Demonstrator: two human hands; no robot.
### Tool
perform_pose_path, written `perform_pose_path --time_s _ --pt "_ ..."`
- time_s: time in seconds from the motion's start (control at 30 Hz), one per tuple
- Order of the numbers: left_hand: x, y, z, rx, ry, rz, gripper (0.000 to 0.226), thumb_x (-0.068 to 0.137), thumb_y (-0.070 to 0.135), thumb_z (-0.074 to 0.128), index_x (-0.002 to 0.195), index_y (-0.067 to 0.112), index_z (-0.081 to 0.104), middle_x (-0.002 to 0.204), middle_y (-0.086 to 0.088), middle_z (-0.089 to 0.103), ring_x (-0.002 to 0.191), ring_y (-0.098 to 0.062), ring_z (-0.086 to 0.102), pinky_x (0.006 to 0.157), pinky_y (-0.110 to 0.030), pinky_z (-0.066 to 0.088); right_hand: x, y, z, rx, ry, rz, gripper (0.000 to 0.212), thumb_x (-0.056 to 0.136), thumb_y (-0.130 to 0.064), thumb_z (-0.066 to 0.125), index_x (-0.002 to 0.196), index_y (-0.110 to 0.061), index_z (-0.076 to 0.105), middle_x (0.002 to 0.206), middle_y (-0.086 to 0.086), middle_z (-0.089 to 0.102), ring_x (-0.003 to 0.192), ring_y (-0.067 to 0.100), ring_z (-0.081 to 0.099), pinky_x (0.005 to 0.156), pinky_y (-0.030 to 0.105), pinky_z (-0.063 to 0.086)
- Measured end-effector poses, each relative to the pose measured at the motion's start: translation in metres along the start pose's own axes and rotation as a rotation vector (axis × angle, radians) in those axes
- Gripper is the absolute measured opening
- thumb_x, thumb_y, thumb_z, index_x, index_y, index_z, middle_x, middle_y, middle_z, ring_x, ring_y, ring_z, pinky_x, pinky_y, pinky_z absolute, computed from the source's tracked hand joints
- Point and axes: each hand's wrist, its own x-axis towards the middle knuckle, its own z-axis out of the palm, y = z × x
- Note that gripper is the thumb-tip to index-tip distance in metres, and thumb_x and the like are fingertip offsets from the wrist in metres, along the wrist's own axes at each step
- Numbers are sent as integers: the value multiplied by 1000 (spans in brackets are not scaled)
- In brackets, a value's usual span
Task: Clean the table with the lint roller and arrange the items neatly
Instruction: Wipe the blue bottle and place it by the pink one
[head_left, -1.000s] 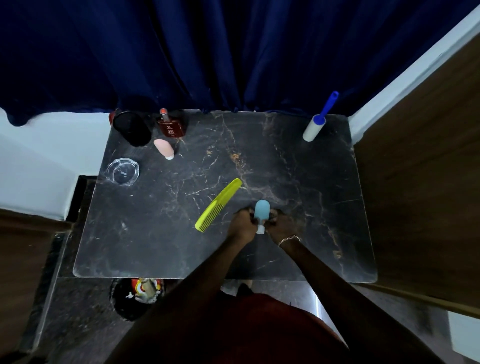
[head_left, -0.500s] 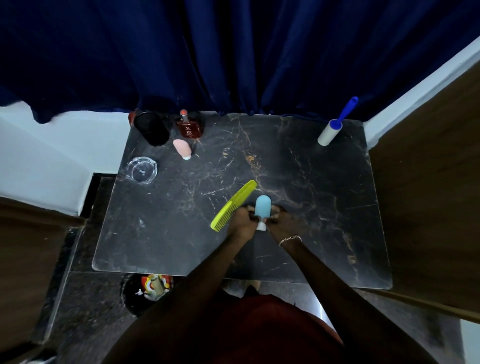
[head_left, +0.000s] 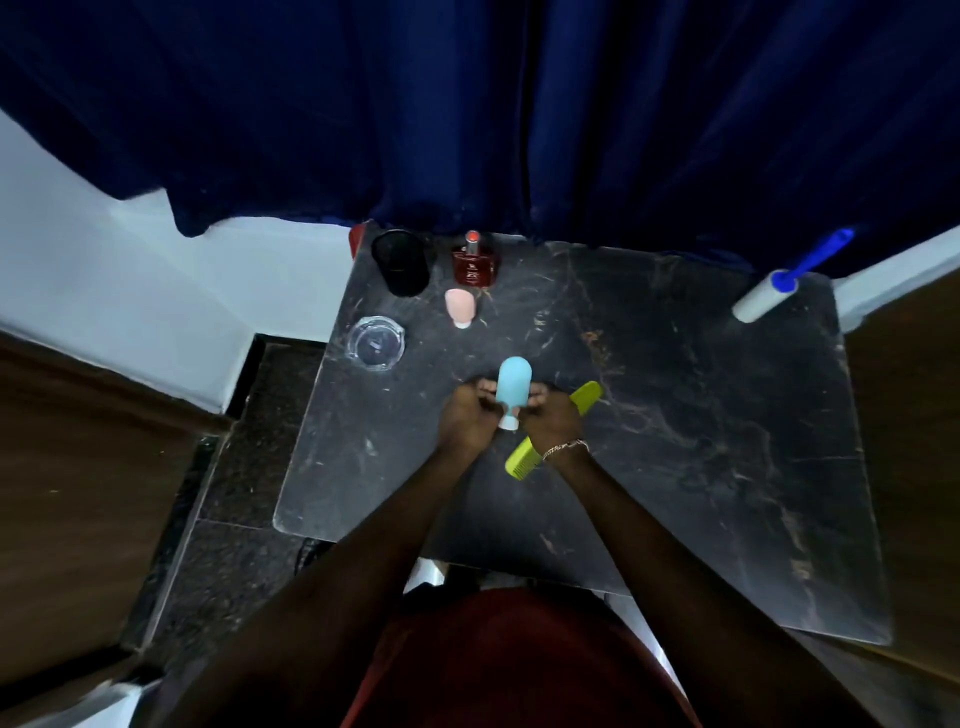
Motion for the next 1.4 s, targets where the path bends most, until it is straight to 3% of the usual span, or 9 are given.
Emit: perform_pose_path --time_s 0.1,0.2,0.3,0.43,0.63,0.73,0.83,1.2,1.4 --pt "18 -2 -18 3 39 7 23 83 6 73 106 6 74 105 -10 78 98 -26 72 89 -33 56 13 -21 15 -27 19 -46 30 76 -1 74 106 1 70 105 18 75 102 30 71 86 37 55" --pt "37 -5 -31 -33 67 23 19 83 -1 70 102 -1 72 103 -15 77 99 -30 72 92 -37 56 29 -35 30 -11 33 -54 29 75 -2 75 103 -1 68 103 17 75 100 29 71 82 33 54" --pt "54 -11 -45 -10 72 49 19 85 -2 67 103 1 72 102 -13 78 93 -25 71 85 -27 54 48 -46 46 -26 31 -67 32 76 -2 75 105 1 63 104 18 74 101 31 70 83 38 55" --pt "71 -20 -58 9 31 88 28 87 -1 65 113 6 69 110 -10 77 104 -26 72 96 -39 56 67 -54 65 -101 72 -101 37 79 -4 70 114 -4 57 110 17 71 105 34 67 80 35 51" --pt "90 -34 -59 34 -34 83 34 89 3 60 121 13 60 115 -5 76 110 -26 70 97 -45 55 79 -55 80 -194 149 -147 54 82 -7 69 133 -7 52 115 17 70 106 37 66 78 33 48" --pt "95 -41 -58 22 -49 75 35 89 -1 58 122 10 57 117 -6 75 114 -24 70 99 -46 55 83 -54 86 -117 77 -157 62 80 -3 69 139 -5 47 120 17 68 111 34 65 90 33 48" --pt "101 -47 -57 30 -86 73 37 90 -1 59 125 6 54 120 -12 72 117 -29 68 101 -49 53 87 -52 90 -123 50 -142 65 84 -4 66 144 -8 41 124 17 65 115 34 63 97 41 51" --pt "112 -54 -55 -8 -109 38 40 90 -3 59 129 4 50 119 -17 70 113 -36 68 99 -52 54 97 -46 97 -207 49 -138 60 82 -16 68 137 -18 43 117 10 69 110 34 65 93 45 53" --pt "111 -53 -53 -36 -118 39 42 89 -7 59 129 0 49 119 -20 68 113 -37 67 98 -54 54 99 -46 96 -190 47 -139 53 81 -15 70 129 -15 49 114 9 70 108 33 67 91 44 54"
